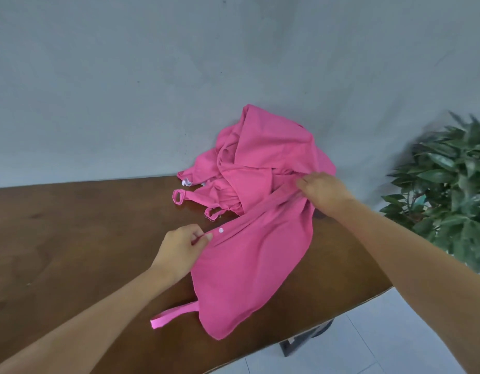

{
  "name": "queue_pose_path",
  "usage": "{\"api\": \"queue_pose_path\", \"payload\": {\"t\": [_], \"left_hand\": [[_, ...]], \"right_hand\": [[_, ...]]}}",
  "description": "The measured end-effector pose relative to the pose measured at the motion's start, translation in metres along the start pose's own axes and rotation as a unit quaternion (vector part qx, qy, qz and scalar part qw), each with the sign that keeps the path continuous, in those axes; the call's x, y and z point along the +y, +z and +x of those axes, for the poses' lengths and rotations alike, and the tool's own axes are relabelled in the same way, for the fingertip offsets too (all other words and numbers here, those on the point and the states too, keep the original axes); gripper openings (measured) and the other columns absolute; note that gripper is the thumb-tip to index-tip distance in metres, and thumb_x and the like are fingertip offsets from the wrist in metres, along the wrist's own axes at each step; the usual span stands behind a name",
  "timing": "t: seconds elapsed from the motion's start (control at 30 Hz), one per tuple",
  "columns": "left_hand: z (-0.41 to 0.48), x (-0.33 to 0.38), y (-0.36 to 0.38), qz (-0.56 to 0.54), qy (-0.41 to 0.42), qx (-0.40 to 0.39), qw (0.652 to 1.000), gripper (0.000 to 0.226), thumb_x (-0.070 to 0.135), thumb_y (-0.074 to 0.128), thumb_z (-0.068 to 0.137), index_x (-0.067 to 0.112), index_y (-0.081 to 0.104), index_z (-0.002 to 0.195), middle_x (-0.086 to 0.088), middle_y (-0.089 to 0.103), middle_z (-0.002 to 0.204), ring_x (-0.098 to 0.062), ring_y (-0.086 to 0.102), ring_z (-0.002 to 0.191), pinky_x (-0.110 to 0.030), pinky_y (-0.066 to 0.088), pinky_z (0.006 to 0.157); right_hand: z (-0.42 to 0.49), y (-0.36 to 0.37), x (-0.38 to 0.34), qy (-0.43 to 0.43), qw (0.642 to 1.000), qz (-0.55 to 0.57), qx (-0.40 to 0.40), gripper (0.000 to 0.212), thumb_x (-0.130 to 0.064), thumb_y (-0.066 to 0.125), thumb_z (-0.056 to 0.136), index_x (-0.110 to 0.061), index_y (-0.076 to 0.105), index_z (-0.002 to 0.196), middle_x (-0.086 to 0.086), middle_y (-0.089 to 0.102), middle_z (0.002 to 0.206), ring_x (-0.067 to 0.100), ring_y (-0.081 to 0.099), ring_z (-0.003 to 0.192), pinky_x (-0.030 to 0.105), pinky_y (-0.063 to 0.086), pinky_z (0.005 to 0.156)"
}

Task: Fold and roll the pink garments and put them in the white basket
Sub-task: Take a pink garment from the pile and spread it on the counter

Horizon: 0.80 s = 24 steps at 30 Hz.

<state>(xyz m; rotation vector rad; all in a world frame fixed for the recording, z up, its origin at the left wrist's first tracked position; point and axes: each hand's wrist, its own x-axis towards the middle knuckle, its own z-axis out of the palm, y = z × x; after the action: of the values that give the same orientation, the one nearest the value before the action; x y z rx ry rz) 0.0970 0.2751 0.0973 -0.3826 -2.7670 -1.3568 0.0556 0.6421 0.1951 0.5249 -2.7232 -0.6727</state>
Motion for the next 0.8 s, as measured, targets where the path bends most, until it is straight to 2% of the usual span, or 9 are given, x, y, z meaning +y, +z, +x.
{"api": "queue_pose_path", "payload": {"t": [0.07, 0.2, 0.33, 0.47, 0.57, 0.7, 0.8], "left_hand": [[-0.004, -0.002, -0.014, -0.002, 0.011, 0.004, 1.000, 0.036, 0.038, 0.066, 0.096, 0.018, 0.057, 0.067, -0.009, 0.058, 0.060, -0.013, 0.043, 0.054, -0.029, 0.040, 0.057], [-0.016, -0.009, -0.049, -0.007, 0.030, 0.010, 0.999, 0.036, 0.037, 0.067, 0.096, 0.018, 0.058, 0.066, -0.009, 0.058, 0.059, -0.011, 0.042, 0.052, -0.023, 0.038, 0.055], [-0.035, -0.032, -0.094, 0.001, 0.048, 0.011, 0.999, 0.036, 0.036, 0.067, 0.096, 0.018, 0.058, 0.066, -0.008, 0.058, 0.058, -0.014, 0.045, 0.053, -0.030, 0.041, 0.058], [-0.058, -0.071, -0.138, 0.033, 0.052, 0.014, 0.998, 0.035, 0.036, 0.068, 0.095, 0.020, 0.058, 0.065, -0.002, 0.057, 0.055, -0.017, 0.053, 0.057, -0.034, 0.046, 0.062], [-0.077, -0.107, -0.167, 0.068, 0.057, -0.002, 0.996, 0.032, 0.034, 0.069, 0.094, 0.023, 0.058, 0.066, 0.005, 0.058, 0.058, -0.015, 0.058, 0.063, -0.035, 0.049, 0.065], [-0.106, -0.154, -0.193, 0.100, 0.067, -0.039, 0.992, 0.031, 0.029, 0.069, 0.095, 0.023, 0.058, 0.067, 0.007, 0.057, 0.056, -0.013, 0.057, 0.057, -0.037, 0.051, 0.061], [-0.128, -0.186, -0.203, 0.118, 0.072, -0.071, 0.988, 0.031, 0.028, 0.068, 0.095, 0.021, 0.057, 0.068, 0.007, 0.056, 0.060, -0.012, 0.053, 0.058, -0.033, 0.045, 0.058]], "right_hand": [[-0.004, -0.019, -0.005, -0.005, 0.999, 0.003, 0.039, 0.029, 0.002, 0.087, 0.057, -0.001, 0.065, 0.074, 0.015, 0.061, 0.065, 0.032, 0.062, 0.056, 0.037, 0.052, 0.049], [-0.009, -0.054, -0.023, 0.003, 0.998, 0.003, 0.067, 0.030, -0.009, 0.090, 0.068, -0.004, 0.061, 0.074, 0.013, 0.061, 0.066, 0.032, 0.062, 0.060, 0.036, 0.051, 0.053], [-0.021, -0.084, -0.065, -0.008, 0.996, 0.001, 0.085, 0.030, -0.013, 0.088, 0.074, -0.006, 0.059, 0.073, 0.011, 0.061, 0.065, 0.031, 0.060, 0.059, 0.038, 0.050, 0.053], [-0.046, -0.108, -0.133, -0.015, 0.994, -0.001, 0.105, 0.034, -0.025, 0.088, 0.074, -0.009, 0.059, 0.069, 0.006, 0.058, 0.058, 0.027, 0.057, 0.050, 0.032, 0.043, 0.047], [-0.072, -0.110, -0.195, -0.022, 0.992, 0.017, 0.121, 0.030, -0.033, 0.078, 0.081, -0.011, 0.061, 0.070, 0.003, 0.057, 0.058, 0.026, 0.055, 0.049, 0.032, 0.044, 0.048], [-0.111, -0.093, -0.280, -0.020, 0.991, 0.074, 0.106, 0.034, -0.041, 0.050, 0.096, -0.015, 0.057, 0.075, -0.002, 0.055, 0.063, 0.022, 0.052, 0.053, 0.031, 0.043, 0.051], [-0.138, -0.090, -0.337, -0.013, 0.988, 0.120, 0.101, 0.032, -0.036, 0.045, 0.097, -0.016, 0.057, 0.075, -0.002, 0.054, 0.066, 0.020, 0.053, 0.056, 0.030, 0.043, 0.051]]}}
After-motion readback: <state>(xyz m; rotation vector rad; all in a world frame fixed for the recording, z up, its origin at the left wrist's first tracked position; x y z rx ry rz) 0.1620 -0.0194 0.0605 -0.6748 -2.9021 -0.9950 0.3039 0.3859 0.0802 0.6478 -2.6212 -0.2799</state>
